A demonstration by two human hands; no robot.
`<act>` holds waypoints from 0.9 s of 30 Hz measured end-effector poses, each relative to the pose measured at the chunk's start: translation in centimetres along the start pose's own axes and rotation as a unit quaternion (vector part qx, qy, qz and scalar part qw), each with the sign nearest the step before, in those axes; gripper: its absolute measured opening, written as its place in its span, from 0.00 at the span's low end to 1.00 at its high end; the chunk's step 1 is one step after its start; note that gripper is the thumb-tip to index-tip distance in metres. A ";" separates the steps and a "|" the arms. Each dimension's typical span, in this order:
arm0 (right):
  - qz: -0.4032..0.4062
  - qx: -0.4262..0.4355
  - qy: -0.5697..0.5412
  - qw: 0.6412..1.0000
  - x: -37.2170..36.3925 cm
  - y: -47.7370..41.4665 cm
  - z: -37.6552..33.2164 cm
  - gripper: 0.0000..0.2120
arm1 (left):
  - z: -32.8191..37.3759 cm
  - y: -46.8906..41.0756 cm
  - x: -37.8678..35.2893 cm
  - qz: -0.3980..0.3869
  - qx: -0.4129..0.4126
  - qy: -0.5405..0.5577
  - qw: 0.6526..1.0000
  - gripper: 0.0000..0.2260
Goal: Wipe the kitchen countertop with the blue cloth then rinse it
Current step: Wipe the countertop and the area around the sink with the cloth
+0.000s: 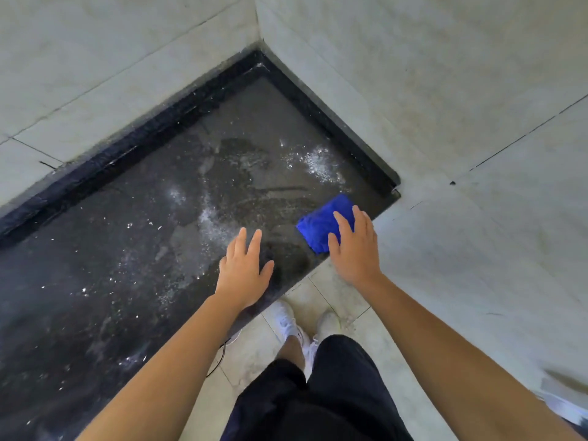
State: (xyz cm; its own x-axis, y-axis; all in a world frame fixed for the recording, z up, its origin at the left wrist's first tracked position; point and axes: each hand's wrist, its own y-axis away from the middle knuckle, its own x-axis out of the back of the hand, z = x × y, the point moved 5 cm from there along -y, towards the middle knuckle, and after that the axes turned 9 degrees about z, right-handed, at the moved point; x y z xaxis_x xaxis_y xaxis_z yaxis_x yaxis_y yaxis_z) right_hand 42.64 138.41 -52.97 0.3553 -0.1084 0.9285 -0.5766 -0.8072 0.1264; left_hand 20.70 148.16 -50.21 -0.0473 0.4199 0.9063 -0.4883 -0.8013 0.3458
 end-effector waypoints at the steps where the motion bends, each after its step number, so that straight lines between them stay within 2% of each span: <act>1: -0.008 0.002 0.011 1.000 -0.3 -0.3 -0.5 0.27 | 0.0 -0.9 -0.2 0.000 -0.007 -0.006 1.000 0.31; 5: -0.096 0.031 0.087 0.991 -2.8 -1.1 -1.7 0.36 | -0.1 -5.2 -0.9 0.001 -0.030 -0.041 0.999 0.30; 7: -0.107 0.042 0.115 0.987 -3.7 -0.7 -1.1 0.40 | -0.4 -7.6 -1.2 -0.008 -0.039 -0.065 0.997 0.30; 11: -0.085 -0.023 0.147 0.985 -3.8 0.1 1.8 0.39 | -0.9 -10.5 -2.1 -0.053 -0.057 -0.108 0.991 0.31; 14: -0.113 -0.018 0.158 0.981 -3.3 -1.3 2.7 0.39 | -1.1 -10.8 -2.1 -0.052 -0.083 -0.135 0.986 0.31; 17: -0.126 -0.029 0.157 0.979 -2.6 -4.7 2.4 0.40 | -1.4 -10.7 -2.2 -0.059 -0.085 -0.137 0.985 0.31; 22: -0.090 -0.013 0.156 0.984 -2.9 -13.3 -1.3 0.35 | -1.3 -10.7 -2.3 -0.050 -0.094 -0.126 0.986 0.31; 25: -0.070 0.030 0.145 0.987 -4.9 -18.8 -6.0 0.34 | -2.2 -10.9 -2.4 -0.014 -0.102 -0.120 0.987 0.31; 27: -0.053 0.071 0.141 0.986 -6.0 -21.3 -8.9 0.34 | -2.8 -11.5 -2.0 0.062 -0.124 -0.087 0.987 0.27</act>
State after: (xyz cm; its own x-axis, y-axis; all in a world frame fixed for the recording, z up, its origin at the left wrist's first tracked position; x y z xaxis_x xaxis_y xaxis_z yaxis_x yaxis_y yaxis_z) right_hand 46.22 161.45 -58.15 0.1779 0.1316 0.9752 -0.4319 -0.8800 0.1975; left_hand 23.97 157.74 -56.72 0.0190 0.2289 0.9733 -0.6868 -0.7044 0.1791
